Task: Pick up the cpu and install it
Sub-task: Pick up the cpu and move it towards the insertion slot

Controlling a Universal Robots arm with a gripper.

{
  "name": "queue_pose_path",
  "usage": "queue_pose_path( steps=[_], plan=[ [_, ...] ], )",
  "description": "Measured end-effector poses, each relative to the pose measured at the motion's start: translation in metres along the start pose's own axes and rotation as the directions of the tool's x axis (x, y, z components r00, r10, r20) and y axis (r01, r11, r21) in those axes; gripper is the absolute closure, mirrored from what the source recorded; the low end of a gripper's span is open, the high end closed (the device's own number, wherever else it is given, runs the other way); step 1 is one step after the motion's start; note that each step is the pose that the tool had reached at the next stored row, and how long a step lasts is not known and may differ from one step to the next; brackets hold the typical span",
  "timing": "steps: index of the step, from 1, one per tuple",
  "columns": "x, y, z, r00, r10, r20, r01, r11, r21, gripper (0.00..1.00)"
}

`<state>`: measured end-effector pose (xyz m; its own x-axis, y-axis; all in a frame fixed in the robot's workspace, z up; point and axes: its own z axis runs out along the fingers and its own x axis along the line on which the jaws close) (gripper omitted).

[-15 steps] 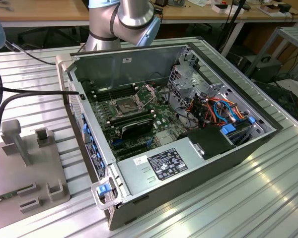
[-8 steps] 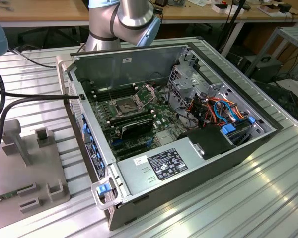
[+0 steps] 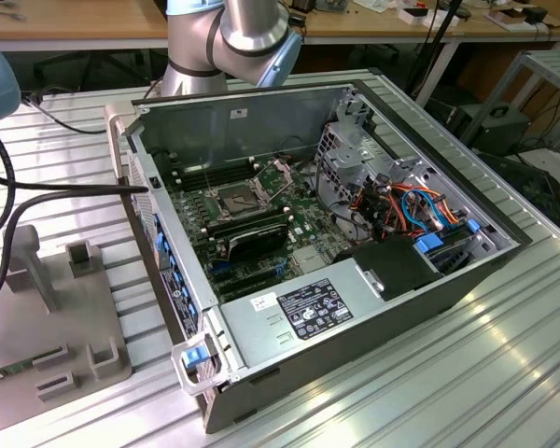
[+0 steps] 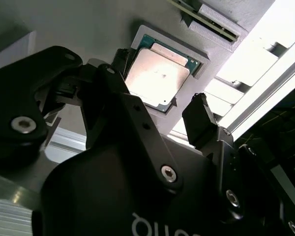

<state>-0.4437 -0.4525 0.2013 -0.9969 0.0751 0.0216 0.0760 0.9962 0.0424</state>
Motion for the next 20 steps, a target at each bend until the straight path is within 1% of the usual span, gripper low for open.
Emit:
queue_pose_path(
  steps=[2, 4, 8, 12, 15, 20],
  plan=[
    [-0.0001, 0.0000, 0.0008, 1.0000, 0.000, 0.0004, 0.000, 1.0000, -0.0002, 0.28],
    [-0.0001, -0.0001, 0.0031, 1.0000, 0.000, 0.0002, 0.000, 1.0000, 0.0000, 0.28],
    [-0.0004, 0.0001, 0.0041, 1.0000, -0.001, 0.0005, 0.001, 1.0000, -0.0002, 0.28],
    [-0.0008, 0.0002, 0.0051, 0.9999, -0.010, -0.0002, 0.010, 0.9999, 0.0002, 0.28],
    [-0.0009, 0.0004, 0.0071, 0.9998, -0.022, -0.0007, 0.022, 0.9998, 0.0007, 0.28],
    [-0.0009, 0.0018, 0.0101, 0.9997, -0.025, -0.0008, 0.025, 0.9997, 0.0009, 0.28]
  ],
)
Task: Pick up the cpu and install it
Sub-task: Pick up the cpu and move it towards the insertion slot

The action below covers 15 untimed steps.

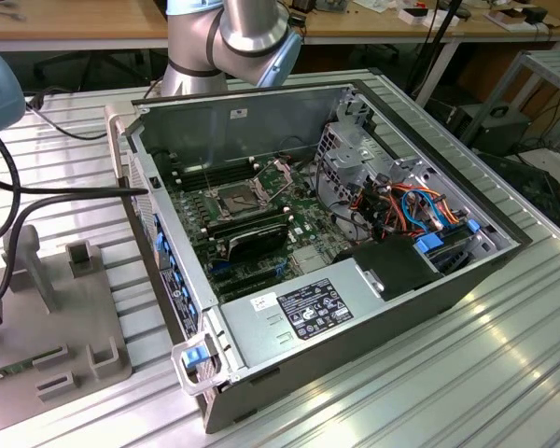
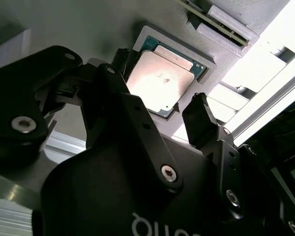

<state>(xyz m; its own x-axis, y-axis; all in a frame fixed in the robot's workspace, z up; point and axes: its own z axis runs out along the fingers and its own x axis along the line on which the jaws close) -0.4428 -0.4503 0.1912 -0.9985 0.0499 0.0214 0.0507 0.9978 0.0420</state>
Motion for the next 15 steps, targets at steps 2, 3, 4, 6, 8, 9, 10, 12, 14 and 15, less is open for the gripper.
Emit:
queue_pose_path(
  steps=[2, 3, 4, 6, 8, 9, 10, 12, 14, 15],
  plan=[
    [0.0001, 0.0002, 0.0007, 1.0000, 0.000, -0.0002, 0.000, 1.0000, 0.0001, 0.28],
    [0.0001, 0.0002, 0.0007, 1.0000, 0.000, -0.0002, 0.000, 1.0000, 0.0002, 0.28],
    [0.0001, 0.0002, 0.0009, 1.0000, 0.000, 0.0000, 0.000, 1.0000, 0.0002, 0.28],
    [0.0000, 0.0003, 0.0015, 1.0000, 0.000, 0.0001, 0.000, 1.0000, 0.0001, 0.28],
    [0.0001, 0.0004, 0.0026, 1.0000, 0.000, -0.0001, 0.000, 1.0000, 0.0003, 0.28],
    [0.0001, 0.0004, 0.0026, 1.0000, 0.000, -0.0002, 0.000, 1.0000, 0.0003, 0.28],
    [0.0001, 0.0004, 0.0027, 1.0000, 0.000, -0.0001, 0.000, 1.0000, 0.0003, 0.28],
    [0.0000, 0.0005, 0.0029, 1.0000, 0.000, 0.0000, 0.000, 1.0000, 0.0002, 0.28],
    [0.0000, 0.0005, 0.0031, 1.0000, 0.000, -0.0001, 0.000, 1.0000, 0.0002, 0.42],
    [0.0000, 0.0006, 0.0020, 1.0000, 0.000, 0.0002, 0.000, 1.0000, 0.0000, 0.35]
  ],
)
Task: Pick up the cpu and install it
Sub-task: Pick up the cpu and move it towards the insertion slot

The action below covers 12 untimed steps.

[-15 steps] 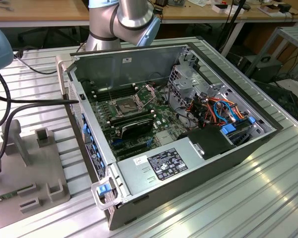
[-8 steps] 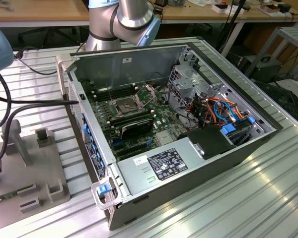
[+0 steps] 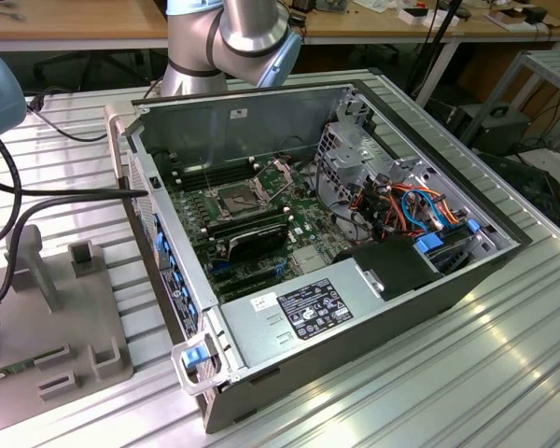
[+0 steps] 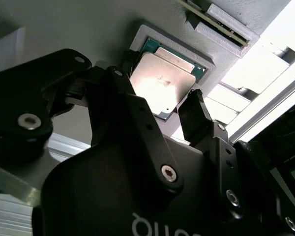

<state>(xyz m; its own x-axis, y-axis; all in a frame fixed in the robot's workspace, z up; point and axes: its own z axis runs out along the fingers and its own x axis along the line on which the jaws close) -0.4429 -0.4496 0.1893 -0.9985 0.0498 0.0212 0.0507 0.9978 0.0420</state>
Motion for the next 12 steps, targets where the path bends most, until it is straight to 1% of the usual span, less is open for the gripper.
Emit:
queue_pose_path(
  steps=[12],
  plan=[
    [-0.0020, -0.0001, -0.0009, 1.0000, 0.000, -0.0002, 0.000, 1.0000, 0.0002, 0.35]
  ],
)
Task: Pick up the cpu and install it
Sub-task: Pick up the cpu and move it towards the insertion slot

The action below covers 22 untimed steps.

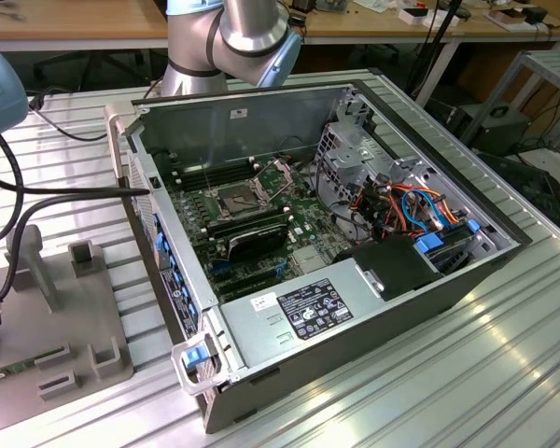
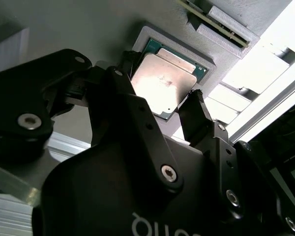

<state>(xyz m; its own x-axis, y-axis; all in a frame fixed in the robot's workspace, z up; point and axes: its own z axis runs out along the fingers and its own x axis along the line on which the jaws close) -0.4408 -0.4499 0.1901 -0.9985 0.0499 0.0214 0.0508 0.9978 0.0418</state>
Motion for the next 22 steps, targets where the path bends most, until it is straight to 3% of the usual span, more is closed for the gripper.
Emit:
queue_pose_path(
  steps=[11, 13, 18, 22],
  plan=[
    [0.0000, 0.0000, -0.0003, 1.0000, 0.000, -0.0002, 0.000, 1.0000, 0.0001, 0.37],
    [0.0000, 0.0000, -0.0003, 1.0000, 0.000, -0.0001, 0.000, 1.0000, 0.0000, 0.45],
    [0.0000, 0.0000, -0.0002, 1.0000, 0.000, 0.0001, 0.000, 1.0000, -0.0001, 0.45],
    [0.0001, 0.0002, -0.0043, 1.0000, 0.000, 0.0000, 0.000, 1.0000, 0.0000, 0.45]
  ],
)
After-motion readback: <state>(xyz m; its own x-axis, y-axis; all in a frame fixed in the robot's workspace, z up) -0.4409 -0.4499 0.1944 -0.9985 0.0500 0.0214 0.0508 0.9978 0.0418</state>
